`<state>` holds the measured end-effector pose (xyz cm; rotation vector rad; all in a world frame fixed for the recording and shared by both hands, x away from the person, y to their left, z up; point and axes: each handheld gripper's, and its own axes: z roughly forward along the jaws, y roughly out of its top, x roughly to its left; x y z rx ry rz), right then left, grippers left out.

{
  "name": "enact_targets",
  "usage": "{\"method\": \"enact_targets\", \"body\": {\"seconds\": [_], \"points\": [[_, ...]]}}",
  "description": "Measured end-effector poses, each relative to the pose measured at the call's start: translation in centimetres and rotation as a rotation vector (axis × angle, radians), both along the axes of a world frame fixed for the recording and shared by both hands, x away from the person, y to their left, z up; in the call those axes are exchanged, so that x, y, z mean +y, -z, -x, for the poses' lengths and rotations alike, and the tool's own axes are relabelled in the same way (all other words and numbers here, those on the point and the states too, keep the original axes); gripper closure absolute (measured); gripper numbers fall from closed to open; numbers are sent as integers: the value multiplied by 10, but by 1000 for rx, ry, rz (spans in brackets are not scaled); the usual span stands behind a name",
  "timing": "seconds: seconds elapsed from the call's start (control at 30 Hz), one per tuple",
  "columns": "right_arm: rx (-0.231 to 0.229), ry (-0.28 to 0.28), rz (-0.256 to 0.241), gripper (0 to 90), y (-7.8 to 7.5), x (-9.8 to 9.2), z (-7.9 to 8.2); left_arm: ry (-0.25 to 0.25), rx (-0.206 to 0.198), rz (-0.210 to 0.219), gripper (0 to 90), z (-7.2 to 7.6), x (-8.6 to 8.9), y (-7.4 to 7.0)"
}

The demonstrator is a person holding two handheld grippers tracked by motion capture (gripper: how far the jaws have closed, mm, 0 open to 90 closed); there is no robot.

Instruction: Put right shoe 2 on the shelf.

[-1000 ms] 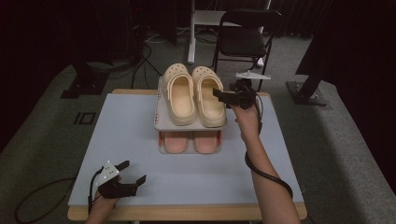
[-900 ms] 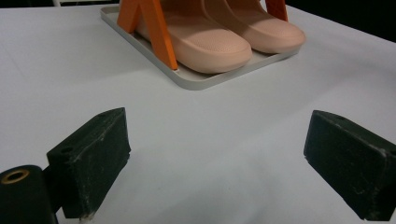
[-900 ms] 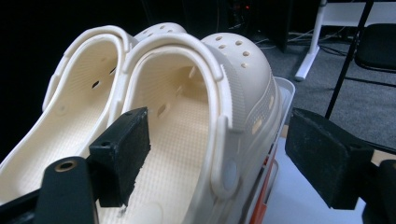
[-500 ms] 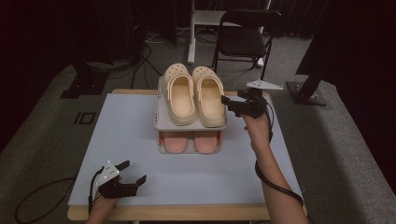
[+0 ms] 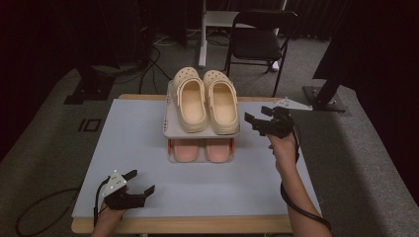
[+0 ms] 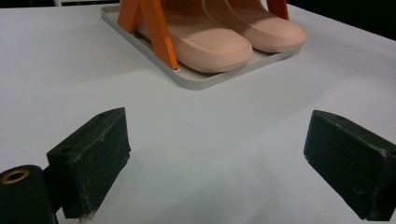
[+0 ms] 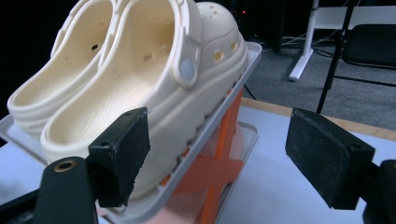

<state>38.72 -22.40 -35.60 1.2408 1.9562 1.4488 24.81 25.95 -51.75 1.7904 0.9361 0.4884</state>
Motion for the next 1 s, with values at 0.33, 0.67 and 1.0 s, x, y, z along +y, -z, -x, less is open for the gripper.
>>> {"method": "enact_targets", "body": {"seconds": [0.33, 0.67, 1.0], "points": [[5, 8, 20, 198, 27, -17, 14, -1, 0, -1, 68, 0, 1, 0], [23, 18, 42, 188, 67, -36, 27, -2, 1, -1, 69, 0, 0, 0], [40, 19, 59, 181, 115, -62, 38, -4, 2, 0, 68, 0, 0, 0]]}}
